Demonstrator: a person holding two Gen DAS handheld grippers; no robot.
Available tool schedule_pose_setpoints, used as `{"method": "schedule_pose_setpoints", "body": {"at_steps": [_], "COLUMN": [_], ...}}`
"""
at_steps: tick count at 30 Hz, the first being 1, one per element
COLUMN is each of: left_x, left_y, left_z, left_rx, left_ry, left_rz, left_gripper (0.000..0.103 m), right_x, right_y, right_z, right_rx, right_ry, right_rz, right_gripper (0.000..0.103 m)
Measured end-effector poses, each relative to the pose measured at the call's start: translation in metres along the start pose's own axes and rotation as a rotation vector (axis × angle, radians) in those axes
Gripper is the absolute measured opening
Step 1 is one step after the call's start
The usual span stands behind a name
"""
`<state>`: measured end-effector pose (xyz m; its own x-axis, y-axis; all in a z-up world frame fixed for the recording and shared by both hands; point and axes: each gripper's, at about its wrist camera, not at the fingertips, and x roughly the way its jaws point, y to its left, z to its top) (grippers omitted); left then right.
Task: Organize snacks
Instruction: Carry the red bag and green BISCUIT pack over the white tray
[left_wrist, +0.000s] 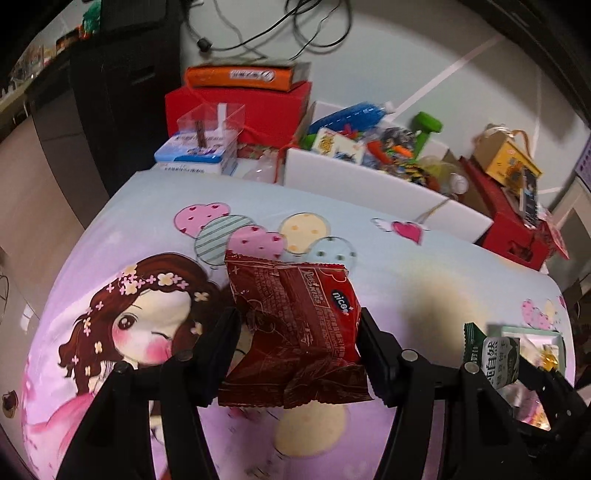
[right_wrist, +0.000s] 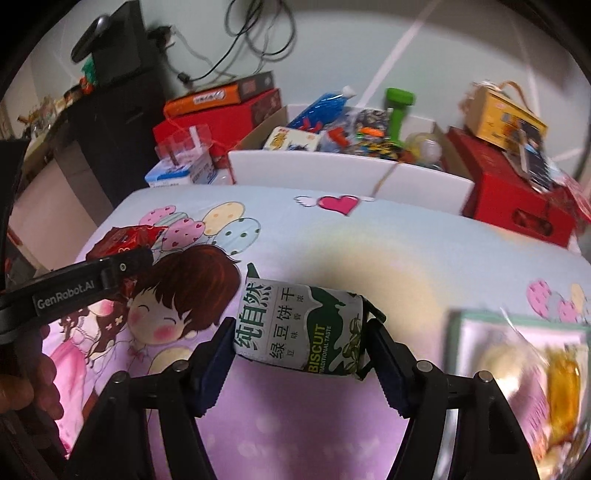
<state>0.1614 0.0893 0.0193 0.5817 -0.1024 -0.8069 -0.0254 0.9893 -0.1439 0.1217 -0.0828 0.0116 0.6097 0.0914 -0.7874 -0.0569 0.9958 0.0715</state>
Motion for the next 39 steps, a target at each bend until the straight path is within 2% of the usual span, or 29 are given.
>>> {"method": "schedule_pose_setpoints", "body": {"at_steps": [7, 15, 28, 35, 39], "left_x": [-0.036, -0.052, -0.05, -0.04, -0.037], "left_y": [-0.045, -0.096, -0.201, -0.234, -0.245], "left_z": [-0.017, -0.04, -0.077, -0.088, -0.088], "left_rx": [0.057, 0.125, 0.334, 0.406, 0.413], "left_ry": [-0.034, -0.047, -0.039, 0.0, 0.008], "left_rz": [-0.007, -0.047, -0.136, -0.152, -0.17], "left_gripper": [0.064, 0.064, 0.064, 0.064, 0.064], "right_x": [-0.043, -0.077, -0.088, -0.09, -0.089], "right_y": [-0.048, -0.104, -0.188, -0.229, -0.244], "right_z": [-0.023, -0.05, -0.069, -0.081, -0.084], "right_rx": [0.12, 0.234, 0.364, 0.446, 0.48], "right_ry": [-0.009, -0.024, 0.0, 0.021, 0.03], "right_rz": [-0.049, -0.091, -0.192, -0.23, -0.248], "right_gripper": [0.073, 0.073, 0.073, 0.073, 0.073]}}
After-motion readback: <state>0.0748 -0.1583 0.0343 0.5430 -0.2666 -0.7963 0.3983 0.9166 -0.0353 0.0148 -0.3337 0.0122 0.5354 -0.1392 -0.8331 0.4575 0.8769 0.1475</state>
